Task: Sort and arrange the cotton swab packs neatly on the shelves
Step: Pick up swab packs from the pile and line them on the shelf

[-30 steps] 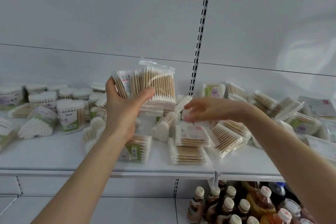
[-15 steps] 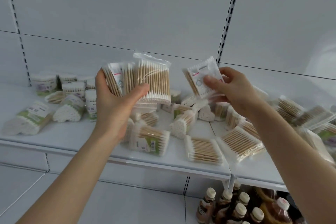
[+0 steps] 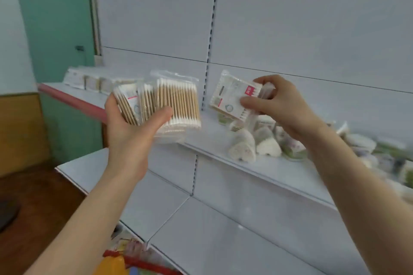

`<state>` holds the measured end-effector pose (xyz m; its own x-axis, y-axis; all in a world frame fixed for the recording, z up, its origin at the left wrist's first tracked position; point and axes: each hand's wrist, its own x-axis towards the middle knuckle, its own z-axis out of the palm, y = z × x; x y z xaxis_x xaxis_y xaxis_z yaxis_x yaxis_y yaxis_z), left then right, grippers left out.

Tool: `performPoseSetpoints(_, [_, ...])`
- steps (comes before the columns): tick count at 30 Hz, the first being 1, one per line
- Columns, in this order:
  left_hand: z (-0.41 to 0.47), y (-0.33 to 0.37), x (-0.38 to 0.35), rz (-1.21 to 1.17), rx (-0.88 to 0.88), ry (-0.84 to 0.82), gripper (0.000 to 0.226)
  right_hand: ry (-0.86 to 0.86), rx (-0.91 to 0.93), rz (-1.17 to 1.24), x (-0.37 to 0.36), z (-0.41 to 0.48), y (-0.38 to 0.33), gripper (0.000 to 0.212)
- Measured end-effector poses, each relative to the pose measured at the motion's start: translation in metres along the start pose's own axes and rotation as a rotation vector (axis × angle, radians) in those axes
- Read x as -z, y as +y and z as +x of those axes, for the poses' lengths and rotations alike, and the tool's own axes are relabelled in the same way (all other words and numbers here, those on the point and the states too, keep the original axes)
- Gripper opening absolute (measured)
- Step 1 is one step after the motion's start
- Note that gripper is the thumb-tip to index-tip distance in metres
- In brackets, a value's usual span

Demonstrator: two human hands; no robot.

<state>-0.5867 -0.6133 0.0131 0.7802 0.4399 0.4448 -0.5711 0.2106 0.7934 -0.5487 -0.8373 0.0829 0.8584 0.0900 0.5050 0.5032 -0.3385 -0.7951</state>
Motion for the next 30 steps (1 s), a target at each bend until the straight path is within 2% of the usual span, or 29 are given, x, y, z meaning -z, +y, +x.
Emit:
performPoseSetpoints(3, [0.016,0.007,0.076,0.022,-0.004,0.074,0.072,-0.056,0.016,0.080,-0.084,0.022,-0.007,0.024])
performPoseSetpoints(7, [0.027,0.009,0.161,0.078,0.041,0.193,0.064,-0.144,0.029,0.108,-0.184,0.048,-0.013,0.020])
performPoseSetpoints(12, [0.066,0.009,0.246,0.103,0.040,0.324,0.084,-0.223,0.054,0.029,-0.287,0.083,-0.014,0.015])
performPoseSetpoints(15, [0.098,0.003,0.285,0.131,0.026,0.369,0.088,-0.225,0.107,-0.031,-0.343,0.114,-0.012,0.013])
performPoseSetpoints(19, [0.157,-0.013,0.334,0.182,0.005,0.385,0.092,-0.220,0.152,-0.077,-0.414,0.172,-0.001,0.027])
performPoseSetpoints(25, [0.253,-0.032,0.379,0.244,0.008,0.361,0.093,-0.033,0.112,-0.328,-0.463,0.257,0.021,0.036])
performPoseSetpoints(30, [0.322,-0.050,0.401,0.177,0.051,0.318,0.083,-0.096,0.080,-0.503,-0.508,0.308,0.027,0.033])
